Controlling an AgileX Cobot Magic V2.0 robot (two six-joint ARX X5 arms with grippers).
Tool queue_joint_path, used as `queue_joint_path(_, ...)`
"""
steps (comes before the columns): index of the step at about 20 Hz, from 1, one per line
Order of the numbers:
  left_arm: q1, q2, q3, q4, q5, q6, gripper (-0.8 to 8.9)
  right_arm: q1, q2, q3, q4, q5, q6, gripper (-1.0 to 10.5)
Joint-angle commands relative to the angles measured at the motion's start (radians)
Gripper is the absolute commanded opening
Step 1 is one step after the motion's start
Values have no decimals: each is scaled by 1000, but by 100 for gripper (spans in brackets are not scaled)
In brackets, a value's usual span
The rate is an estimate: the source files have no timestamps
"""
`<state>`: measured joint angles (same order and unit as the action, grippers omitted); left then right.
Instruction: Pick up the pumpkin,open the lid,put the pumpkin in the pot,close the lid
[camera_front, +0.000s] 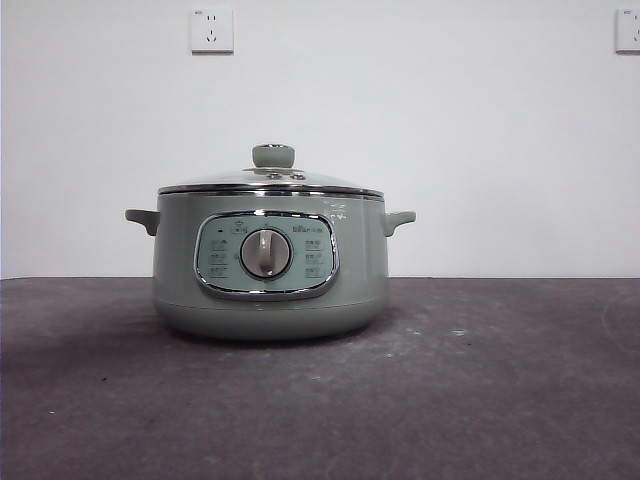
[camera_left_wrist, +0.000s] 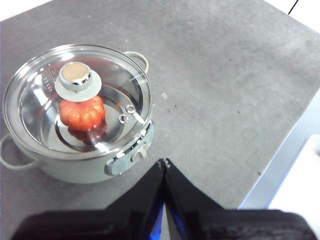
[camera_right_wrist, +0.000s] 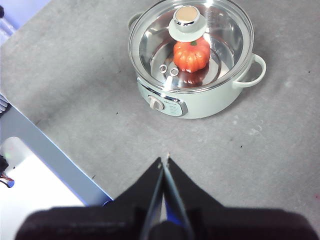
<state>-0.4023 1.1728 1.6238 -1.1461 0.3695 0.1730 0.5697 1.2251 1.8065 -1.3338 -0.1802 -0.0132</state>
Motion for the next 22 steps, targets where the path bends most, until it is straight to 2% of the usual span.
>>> queue_joint_path(1, -2, 0, 1, -14, 2, 7, -4, 0, -6, 1, 8, 3, 8, 1)
queue_joint_path(7, -2, 0, 1, -17, -5, 13, -4, 0, -6, 1, 8, 3, 8, 1)
queue_joint_path(10, 13, -5, 1, 56, -65, 23, -4, 0, -7, 1, 8, 3, 8, 1)
queue_joint_path(14, 192, -97, -26, 216, -46, 60, -4, 0, -7, 1, 8, 3, 8, 1)
queue_joint_path(16, 282, -193, -127, 347, -21, 54, -4, 0, -8, 1, 8, 3, 8, 1)
queue_joint_path(19, 412, -389, -418, 653, -30, 13, -4, 0, -8, 1, 8, 3, 8, 1)
queue_joint_path(22, 488, -581, -719, 837, -82, 13, -4, 0, -10, 1, 8, 3, 8, 1)
